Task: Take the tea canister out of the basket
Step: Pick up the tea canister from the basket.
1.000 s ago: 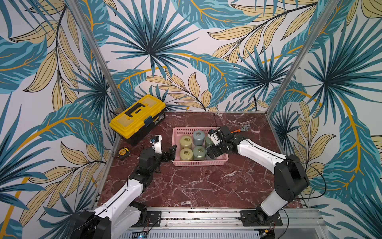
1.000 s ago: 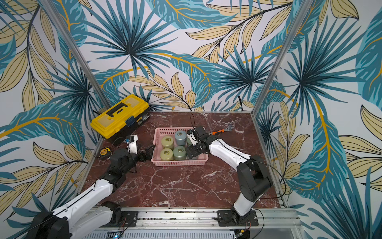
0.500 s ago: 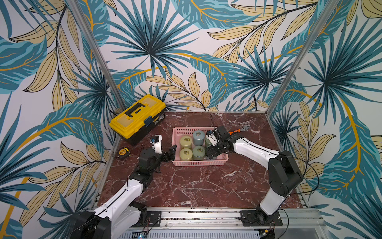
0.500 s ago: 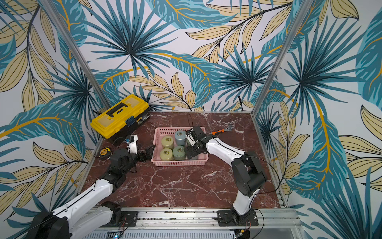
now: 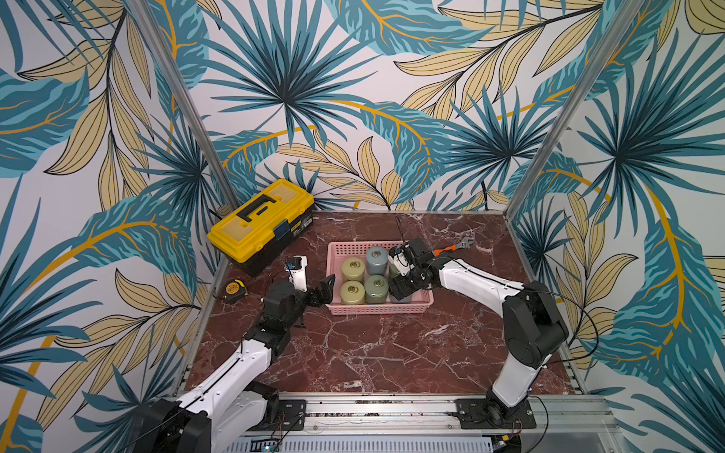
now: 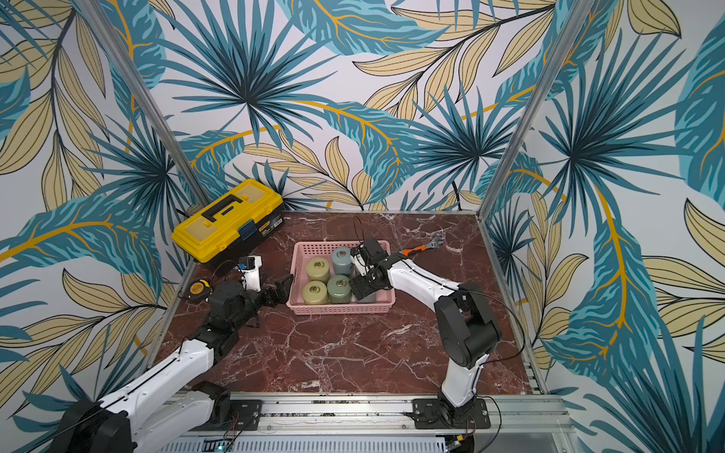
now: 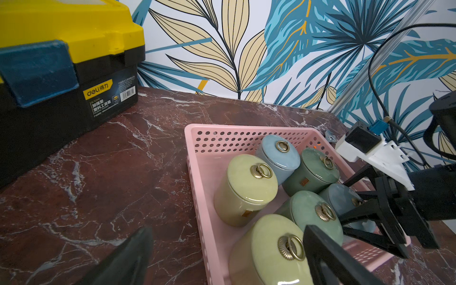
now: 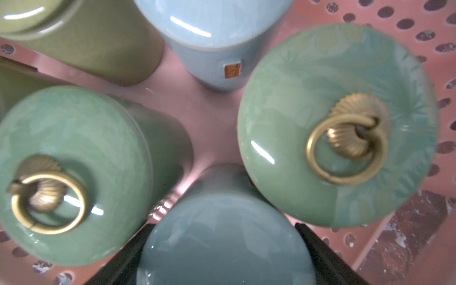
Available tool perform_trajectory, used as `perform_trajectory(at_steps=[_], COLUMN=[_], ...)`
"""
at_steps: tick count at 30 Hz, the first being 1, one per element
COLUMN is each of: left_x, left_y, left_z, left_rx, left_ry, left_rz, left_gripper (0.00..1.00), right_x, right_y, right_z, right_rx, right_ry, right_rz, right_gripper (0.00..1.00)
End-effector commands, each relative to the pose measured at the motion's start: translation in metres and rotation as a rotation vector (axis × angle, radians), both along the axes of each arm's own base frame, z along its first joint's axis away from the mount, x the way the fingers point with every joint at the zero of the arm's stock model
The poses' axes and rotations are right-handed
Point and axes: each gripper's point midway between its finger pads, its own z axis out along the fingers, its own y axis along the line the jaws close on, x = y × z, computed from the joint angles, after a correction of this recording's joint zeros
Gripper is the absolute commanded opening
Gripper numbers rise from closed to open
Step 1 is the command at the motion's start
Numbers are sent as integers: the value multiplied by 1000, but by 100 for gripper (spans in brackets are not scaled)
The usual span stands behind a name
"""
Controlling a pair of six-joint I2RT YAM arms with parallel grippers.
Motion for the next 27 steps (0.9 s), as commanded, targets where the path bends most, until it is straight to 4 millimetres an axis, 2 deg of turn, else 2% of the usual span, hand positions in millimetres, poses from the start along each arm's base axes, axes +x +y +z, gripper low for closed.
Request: perform_trajectory(at_steps=[1, 3, 7, 17, 27], left_x=[-2, -2, -2, -2, -2], left_y=[4, 4, 5, 7, 5], left_z=[-1, -2, -1, 0, -1], left_rx=[8, 10, 9, 14, 10], left_ry=[-12, -11, -11, -16, -14], left_rz=[13, 14, 16, 26, 21], left_gripper=[100, 100, 100, 100, 100], right_x=[-4, -4, -2, 2, -3], right_y=[3, 2, -1, -11, -18], right_z=[5, 9, 23, 67, 105], right_rx=[6, 6, 9, -5, 9], right_ry=[17, 10, -19, -91, -151], right_rz=[7, 2, -11, -53, -75], right_gripper=[68, 59, 52, 47, 47])
